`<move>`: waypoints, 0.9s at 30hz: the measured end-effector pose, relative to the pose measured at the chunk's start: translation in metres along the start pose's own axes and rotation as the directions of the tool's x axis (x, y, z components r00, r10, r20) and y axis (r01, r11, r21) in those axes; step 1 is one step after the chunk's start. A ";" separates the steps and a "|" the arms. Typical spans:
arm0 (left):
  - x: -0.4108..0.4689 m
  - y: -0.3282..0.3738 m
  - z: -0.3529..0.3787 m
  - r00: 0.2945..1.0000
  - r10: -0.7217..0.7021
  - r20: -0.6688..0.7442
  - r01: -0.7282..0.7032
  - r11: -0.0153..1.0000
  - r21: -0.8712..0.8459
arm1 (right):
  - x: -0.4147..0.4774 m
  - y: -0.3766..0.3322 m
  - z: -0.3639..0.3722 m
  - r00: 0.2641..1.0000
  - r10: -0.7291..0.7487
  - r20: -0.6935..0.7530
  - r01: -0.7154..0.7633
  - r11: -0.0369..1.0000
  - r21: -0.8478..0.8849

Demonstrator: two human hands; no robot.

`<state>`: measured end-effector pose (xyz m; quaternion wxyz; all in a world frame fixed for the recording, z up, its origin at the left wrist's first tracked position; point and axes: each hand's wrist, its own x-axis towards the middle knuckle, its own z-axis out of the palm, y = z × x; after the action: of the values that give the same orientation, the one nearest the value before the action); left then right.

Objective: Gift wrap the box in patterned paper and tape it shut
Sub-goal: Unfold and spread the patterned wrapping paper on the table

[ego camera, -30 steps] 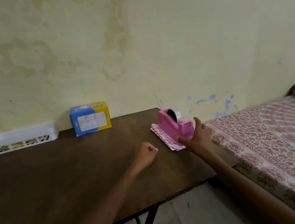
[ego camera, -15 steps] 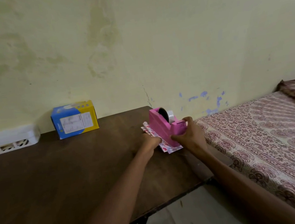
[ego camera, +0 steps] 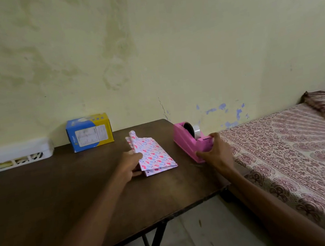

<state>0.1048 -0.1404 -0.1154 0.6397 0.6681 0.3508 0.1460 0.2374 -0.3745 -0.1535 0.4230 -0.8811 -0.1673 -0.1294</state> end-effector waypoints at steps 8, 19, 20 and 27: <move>-0.018 -0.006 -0.011 0.997 -0.030 0.071 0.031 0.999 -0.010 | -0.007 -0.020 -0.002 0.998 -0.059 0.000 0.058 0.972 -0.229; -0.026 -0.019 -0.064 0.990 0.115 0.083 -0.127 0.978 0.163 | -0.035 -0.093 0.052 0.882 -0.101 0.459 0.062 0.993 0.098; -0.027 -0.021 -0.072 0.988 0.133 0.082 -0.146 0.972 0.184 | -0.036 -0.096 0.055 0.863 -0.050 0.503 -0.020 0.991 0.132; -0.004 -0.028 -0.129 0.992 0.123 0.018 -0.123 0.942 0.314 | -0.026 -0.135 0.107 0.816 0.000 0.577 -0.129 0.975 0.182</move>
<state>0.0109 -0.0474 -0.1238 0.5145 0.7819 0.3277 0.1286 0.1688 -0.2159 -0.1338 0.4488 -0.8339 -0.2695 0.1750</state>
